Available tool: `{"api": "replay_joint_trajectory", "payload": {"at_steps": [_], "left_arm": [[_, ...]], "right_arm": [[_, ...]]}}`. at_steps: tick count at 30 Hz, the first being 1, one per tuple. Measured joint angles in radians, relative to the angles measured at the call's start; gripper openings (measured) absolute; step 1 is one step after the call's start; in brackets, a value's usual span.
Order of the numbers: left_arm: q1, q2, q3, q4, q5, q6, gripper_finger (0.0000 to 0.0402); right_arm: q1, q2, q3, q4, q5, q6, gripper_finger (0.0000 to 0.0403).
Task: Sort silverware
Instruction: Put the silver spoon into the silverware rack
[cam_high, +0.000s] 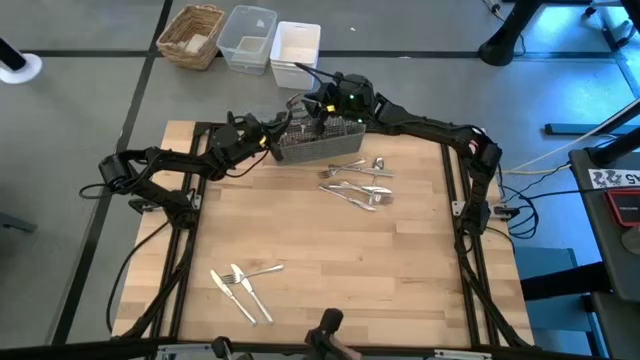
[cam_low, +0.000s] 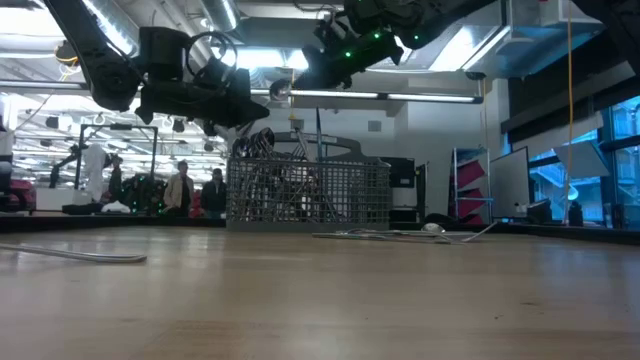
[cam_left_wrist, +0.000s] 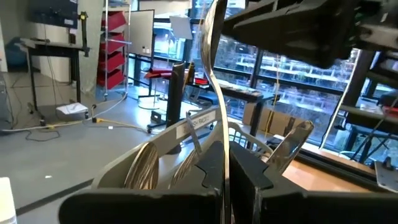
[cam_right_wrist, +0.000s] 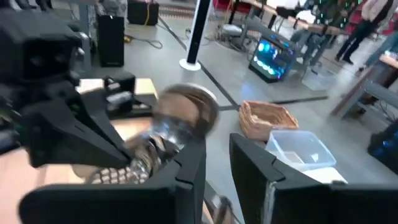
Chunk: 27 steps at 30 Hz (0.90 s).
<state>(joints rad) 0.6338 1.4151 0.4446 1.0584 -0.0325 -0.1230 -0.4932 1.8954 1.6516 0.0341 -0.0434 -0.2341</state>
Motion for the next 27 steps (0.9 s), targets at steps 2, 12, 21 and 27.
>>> {"api": "replay_joint_trajectory", "payload": {"at_steps": [2,12,21,27], "left_arm": [[0.0,0.0,0.0,-0.001,0.028,0.003,0.0],[0.008,0.0,0.0,-0.002,0.002,-0.005,0.0],[0.028,0.0,0.0,0.0,0.01,-0.007,0.0],[0.012,0.0,0.0,0.003,0.033,-0.001,0.0]], "right_arm": [[0.013,0.008,0.0,0.048,0.004,0.0,0.0073],[0.028,0.012,0.0,0.047,0.165,-0.034,0.0073],[0.028,-0.001,0.0,0.081,0.253,-0.088,0.0073],[0.028,0.033,0.0,0.105,0.243,-0.086,0.0073]]}}
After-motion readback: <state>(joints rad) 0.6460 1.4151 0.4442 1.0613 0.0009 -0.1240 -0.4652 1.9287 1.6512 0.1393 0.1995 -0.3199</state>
